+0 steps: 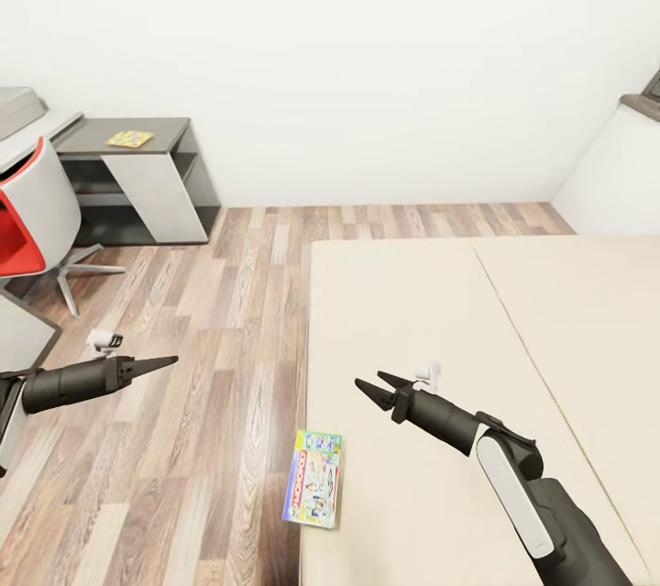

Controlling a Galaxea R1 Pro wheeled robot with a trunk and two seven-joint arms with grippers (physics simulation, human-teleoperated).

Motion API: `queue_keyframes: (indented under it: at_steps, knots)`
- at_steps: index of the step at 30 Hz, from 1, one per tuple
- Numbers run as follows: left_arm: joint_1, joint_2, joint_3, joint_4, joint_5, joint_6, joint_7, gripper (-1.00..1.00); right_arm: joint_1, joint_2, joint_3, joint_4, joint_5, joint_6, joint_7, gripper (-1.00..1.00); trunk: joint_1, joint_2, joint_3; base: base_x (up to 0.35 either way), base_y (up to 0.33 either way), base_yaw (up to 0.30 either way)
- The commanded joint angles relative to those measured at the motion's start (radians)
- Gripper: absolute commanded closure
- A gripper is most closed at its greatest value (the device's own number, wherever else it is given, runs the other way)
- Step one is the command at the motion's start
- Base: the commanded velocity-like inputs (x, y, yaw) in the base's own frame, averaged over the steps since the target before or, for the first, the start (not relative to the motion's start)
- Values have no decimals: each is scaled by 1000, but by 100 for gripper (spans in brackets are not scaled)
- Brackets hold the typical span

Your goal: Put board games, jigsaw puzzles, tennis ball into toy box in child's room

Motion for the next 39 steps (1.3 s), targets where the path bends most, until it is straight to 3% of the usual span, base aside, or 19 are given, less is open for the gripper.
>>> queue_keyframes:
  at_steps: [1,23,32,39]
  knots:
    - [-1,0,0,0,-1,11,-4,-100,-1,-1,1,-1,-10,8,-2,-100,1,-2,0,0,0,0]
    - [-1,0,-1,0,-1,11,-4,-100,-1,0,1,0,-9,8,-6,-100,1,-2,37,0,0,0]
    - [-1,0,0,0,-2,11,-4,-100,-1,2,1,0,31,8,-9,-100,1,-2,52,0,0,0]
    - [-1,-2,-1,0,-1,12,-4,-100,-1,2,1,0,38,8,-10,-100,1,-2,63,0,0,0]
